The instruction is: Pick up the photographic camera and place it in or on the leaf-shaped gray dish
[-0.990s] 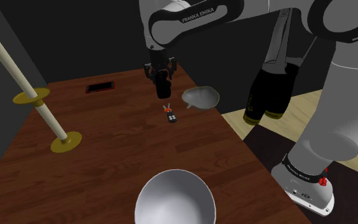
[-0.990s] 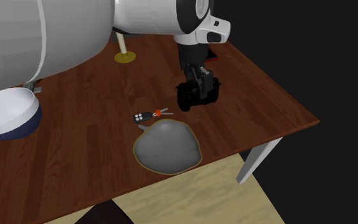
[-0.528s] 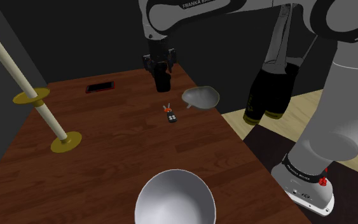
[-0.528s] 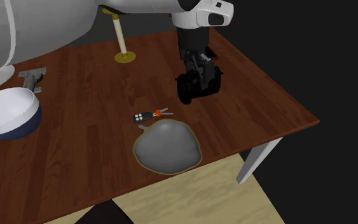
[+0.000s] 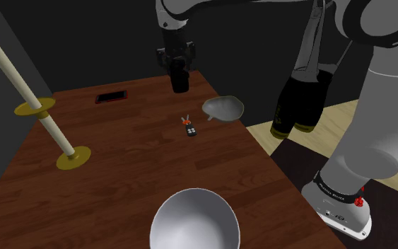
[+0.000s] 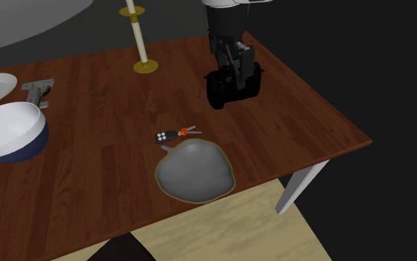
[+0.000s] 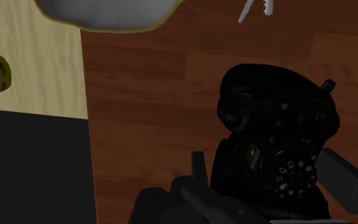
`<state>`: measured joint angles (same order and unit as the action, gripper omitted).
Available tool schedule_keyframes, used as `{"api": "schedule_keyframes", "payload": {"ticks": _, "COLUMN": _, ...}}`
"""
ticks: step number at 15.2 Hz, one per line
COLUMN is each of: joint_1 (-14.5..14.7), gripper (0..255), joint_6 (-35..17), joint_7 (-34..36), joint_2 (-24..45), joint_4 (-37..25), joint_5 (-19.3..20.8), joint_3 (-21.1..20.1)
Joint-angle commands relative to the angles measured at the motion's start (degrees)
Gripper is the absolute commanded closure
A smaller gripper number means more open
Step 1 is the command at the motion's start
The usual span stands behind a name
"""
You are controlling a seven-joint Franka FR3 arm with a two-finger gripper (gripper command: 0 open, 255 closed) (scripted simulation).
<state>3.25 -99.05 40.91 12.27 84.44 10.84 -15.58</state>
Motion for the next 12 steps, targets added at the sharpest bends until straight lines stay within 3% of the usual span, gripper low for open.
{"api": "schedule_keyframes", "payload": {"ticks": 1, "joint_1": 0.16, "gripper": 255, "joint_6": 1.64, "joint_7": -0.10, "joint_2": 0.23, "joint_4": -1.89, "joint_5": 0.04, "joint_3": -0.06}}
{"api": "schedule_keyframes", "payload": {"ticks": 4, "joint_1": 0.38, "gripper": 255, "joint_6": 4.15, "joint_7": -0.33, "joint_2": 0.75, "joint_4": -4.91, "joint_5": 0.15, "joint_3": -0.12}}
{"api": "schedule_keyframes", "payload": {"ticks": 12, "joint_1": -1.83, "gripper": 255, "joint_6": 0.40, "joint_7": -3.09, "joint_2": -19.90, "joint_4": 18.38, "joint_5": -5.40, "joint_3": 0.83}}
